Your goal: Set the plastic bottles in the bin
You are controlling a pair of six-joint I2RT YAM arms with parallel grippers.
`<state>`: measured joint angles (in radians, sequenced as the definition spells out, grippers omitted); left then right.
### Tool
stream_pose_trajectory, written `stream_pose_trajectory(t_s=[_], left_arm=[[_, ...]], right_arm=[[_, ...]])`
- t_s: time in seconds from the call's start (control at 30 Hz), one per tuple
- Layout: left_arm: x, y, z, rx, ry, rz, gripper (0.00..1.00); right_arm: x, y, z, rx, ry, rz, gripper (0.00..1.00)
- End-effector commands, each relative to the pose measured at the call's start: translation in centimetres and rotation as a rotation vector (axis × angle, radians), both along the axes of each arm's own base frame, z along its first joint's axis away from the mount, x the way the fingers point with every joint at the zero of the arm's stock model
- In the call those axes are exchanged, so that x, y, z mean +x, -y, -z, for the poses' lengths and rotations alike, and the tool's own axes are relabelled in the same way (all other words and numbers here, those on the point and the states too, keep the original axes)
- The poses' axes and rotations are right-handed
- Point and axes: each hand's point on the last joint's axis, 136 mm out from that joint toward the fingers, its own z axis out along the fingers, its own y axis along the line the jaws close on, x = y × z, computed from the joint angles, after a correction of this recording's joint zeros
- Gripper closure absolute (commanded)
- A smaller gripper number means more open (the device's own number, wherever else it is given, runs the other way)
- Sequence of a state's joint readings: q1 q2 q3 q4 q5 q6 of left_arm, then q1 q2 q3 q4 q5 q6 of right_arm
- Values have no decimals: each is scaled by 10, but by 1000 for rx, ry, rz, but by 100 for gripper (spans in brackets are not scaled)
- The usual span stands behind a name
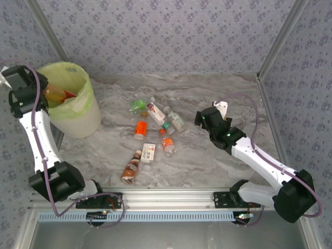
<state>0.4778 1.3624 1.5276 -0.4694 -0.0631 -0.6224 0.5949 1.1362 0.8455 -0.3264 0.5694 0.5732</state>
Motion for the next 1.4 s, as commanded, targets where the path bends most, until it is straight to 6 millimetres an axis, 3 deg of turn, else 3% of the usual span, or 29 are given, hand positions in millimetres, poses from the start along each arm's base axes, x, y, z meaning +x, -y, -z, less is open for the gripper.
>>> stream_pose_trajectory(t_s=[0.0,0.1,0.27,0.4,0.6,0.9,1.1,1.37], left_arm=[[1,5,-4,-40,7,15,9],[3,6,-2,-51,-6,32,1],[10,22,-4,-78,18,117,1],[15,46,-17,-36,36,199,0],[18,93,-38,20,66,322,0],[14,190,-45,109,54,548,1],[0,246,-16,109,-16,702,0],[-49,306,47,127,-182,920,1]], right_arm=[[-3,7,-2,6,3,25,0],[-2,5,-3,6,3,20,0],[0,2,-3,13,1,13,0],[1,0,-1,17,-6,6,0],[2,-5,-1,34,-7,-13,0],[5,-44,-6,95,43,-226,0],[1,-73,-14,109,70,-389,0],[-5,-96,-15,126,101,-498,0]])
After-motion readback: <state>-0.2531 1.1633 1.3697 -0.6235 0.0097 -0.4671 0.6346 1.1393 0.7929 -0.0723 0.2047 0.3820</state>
